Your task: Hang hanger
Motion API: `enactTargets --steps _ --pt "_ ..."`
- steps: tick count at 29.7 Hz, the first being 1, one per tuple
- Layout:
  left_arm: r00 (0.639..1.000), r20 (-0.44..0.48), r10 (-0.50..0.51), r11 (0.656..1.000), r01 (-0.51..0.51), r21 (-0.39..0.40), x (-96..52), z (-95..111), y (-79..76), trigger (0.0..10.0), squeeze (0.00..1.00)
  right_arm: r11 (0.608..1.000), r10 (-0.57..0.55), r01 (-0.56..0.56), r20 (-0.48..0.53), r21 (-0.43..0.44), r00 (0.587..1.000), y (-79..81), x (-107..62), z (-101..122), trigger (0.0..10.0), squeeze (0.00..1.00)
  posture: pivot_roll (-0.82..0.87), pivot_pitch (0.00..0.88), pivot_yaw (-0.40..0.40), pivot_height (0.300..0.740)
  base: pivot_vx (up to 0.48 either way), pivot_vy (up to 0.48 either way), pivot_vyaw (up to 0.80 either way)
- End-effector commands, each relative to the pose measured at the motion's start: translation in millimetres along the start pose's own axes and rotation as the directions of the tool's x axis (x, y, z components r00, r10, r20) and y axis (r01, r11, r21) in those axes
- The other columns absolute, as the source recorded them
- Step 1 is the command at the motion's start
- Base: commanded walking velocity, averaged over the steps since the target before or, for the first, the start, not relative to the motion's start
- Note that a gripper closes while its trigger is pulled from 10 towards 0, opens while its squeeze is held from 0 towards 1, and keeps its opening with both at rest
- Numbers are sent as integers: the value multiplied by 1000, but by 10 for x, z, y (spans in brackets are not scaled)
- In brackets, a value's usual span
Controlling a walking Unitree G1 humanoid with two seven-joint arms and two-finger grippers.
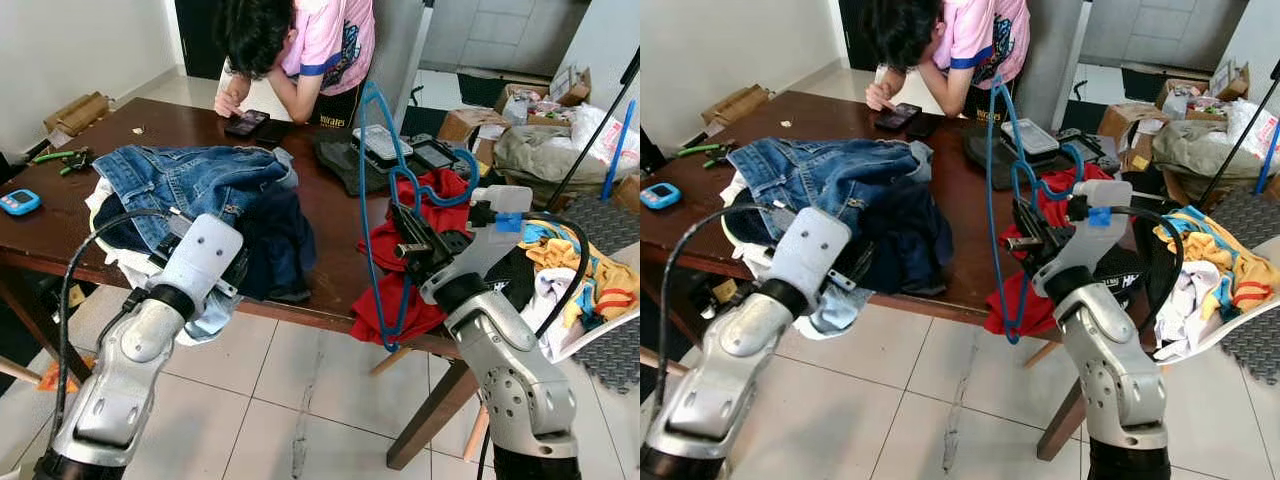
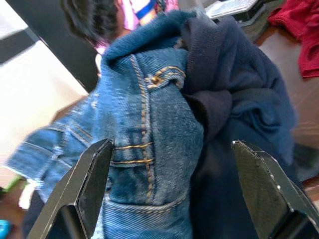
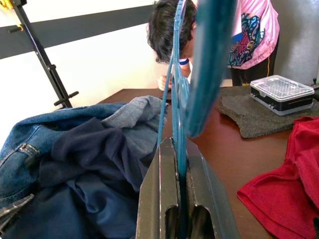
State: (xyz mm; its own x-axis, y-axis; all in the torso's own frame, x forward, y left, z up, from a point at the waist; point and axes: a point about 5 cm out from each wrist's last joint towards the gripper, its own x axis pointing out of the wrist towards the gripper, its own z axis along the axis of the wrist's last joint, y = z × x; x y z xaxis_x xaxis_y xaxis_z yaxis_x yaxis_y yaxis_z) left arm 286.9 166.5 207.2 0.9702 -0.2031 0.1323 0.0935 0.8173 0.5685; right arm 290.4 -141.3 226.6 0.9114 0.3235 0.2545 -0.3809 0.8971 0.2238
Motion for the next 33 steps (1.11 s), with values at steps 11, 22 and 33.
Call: enactTargets --steps 11,22,33 --pt "994 -75 77 993 -69 101 -90 -159 151 10000 0 1000 16 -16 -10 -3 1000 12 -9 -12 10000 0 78 83 -64 740 0 0 0" --pt "991 -75 110 990 -102 98 -54 -158 203 0 0 1000 15 -15 -11 -8 1000 2 -21 -6 10000 0 70 75 -64 740 0 0 0" --pt "992 -63 111 992 -107 60 -33 -139 215 0 0 1000 19 -19 -12 -12 1000 -5 -18 -1 10000 0 68 67 -66 740 0 0 0"
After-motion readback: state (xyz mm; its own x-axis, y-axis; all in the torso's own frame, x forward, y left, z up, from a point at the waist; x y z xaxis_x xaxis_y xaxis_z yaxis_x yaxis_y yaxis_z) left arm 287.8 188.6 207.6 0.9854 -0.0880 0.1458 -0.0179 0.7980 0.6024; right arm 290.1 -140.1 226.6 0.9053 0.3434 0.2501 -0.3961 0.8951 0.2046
